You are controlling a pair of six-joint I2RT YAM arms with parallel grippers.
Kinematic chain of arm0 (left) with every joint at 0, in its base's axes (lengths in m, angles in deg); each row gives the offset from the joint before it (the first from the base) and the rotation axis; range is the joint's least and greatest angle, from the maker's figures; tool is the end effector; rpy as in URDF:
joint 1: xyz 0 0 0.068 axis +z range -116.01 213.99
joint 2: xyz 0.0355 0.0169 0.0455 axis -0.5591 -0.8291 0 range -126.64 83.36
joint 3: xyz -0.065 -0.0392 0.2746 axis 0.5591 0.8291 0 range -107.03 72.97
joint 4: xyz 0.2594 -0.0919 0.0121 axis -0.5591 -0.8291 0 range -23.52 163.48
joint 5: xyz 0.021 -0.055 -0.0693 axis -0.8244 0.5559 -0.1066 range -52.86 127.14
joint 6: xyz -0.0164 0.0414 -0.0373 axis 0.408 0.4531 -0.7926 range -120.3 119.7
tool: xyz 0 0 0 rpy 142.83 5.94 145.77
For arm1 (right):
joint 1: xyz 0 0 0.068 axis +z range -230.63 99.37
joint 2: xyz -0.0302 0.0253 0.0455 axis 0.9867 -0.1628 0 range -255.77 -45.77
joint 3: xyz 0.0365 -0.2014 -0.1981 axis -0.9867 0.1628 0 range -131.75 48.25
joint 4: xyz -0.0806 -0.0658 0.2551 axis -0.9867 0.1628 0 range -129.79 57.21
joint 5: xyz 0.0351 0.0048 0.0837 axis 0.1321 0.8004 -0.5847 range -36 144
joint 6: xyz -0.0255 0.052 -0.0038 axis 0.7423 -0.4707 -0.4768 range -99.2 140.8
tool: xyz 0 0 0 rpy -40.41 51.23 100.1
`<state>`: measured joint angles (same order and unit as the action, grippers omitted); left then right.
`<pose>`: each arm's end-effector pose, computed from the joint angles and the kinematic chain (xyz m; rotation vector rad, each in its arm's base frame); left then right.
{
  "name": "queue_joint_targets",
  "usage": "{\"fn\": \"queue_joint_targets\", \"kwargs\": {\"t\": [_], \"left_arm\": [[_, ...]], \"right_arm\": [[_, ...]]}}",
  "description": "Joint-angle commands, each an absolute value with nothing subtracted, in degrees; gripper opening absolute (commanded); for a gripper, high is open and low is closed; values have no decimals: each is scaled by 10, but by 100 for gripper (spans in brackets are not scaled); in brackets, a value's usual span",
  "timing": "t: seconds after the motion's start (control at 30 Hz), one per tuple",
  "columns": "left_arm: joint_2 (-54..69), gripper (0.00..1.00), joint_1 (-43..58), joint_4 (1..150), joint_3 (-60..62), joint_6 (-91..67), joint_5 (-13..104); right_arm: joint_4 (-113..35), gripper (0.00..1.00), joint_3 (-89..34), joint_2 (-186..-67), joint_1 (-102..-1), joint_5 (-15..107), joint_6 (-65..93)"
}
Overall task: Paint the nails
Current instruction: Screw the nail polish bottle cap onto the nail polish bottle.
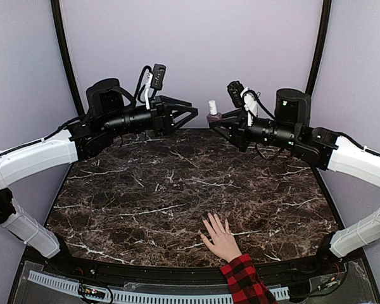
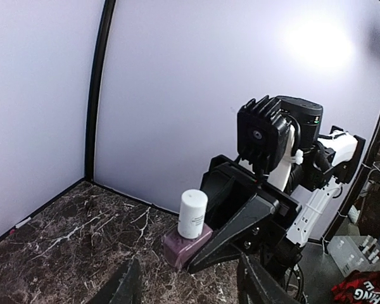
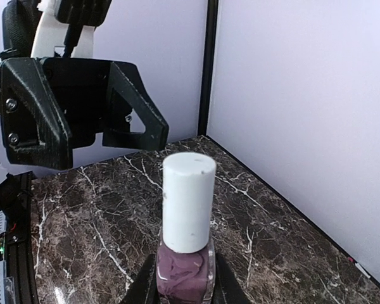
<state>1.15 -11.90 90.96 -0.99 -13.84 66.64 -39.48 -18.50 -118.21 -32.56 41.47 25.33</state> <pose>0.2339 -0.2707 0.4271 0.8511 1.2924 -1.1994 0.2039 0.2406 0.3989 -0.9153 1.4678 0.7503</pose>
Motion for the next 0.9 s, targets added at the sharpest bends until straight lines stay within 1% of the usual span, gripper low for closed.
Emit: {"fn": "queue_joint_targets", "kwargs": {"t": [0.0,0.2,0.43,0.8,0.87], "left_arm": [[-4,54,-129,931,-22,-167,608],[-29,54,-139,936,-39,-174,587],[-51,53,-142,928,-66,-172,581],[-76,42,-143,929,-88,-183,595],[-79,38,-143,928,-90,-185,598]], "right_arm": [[-429,0,-188,-1197,-312,489,243],[-421,0,-198,-1211,-289,559,254],[-417,0,-203,-1221,-271,590,260],[-410,0,-213,-1230,-260,612,263],[-409,0,-214,-1230,-260,612,264]]}}
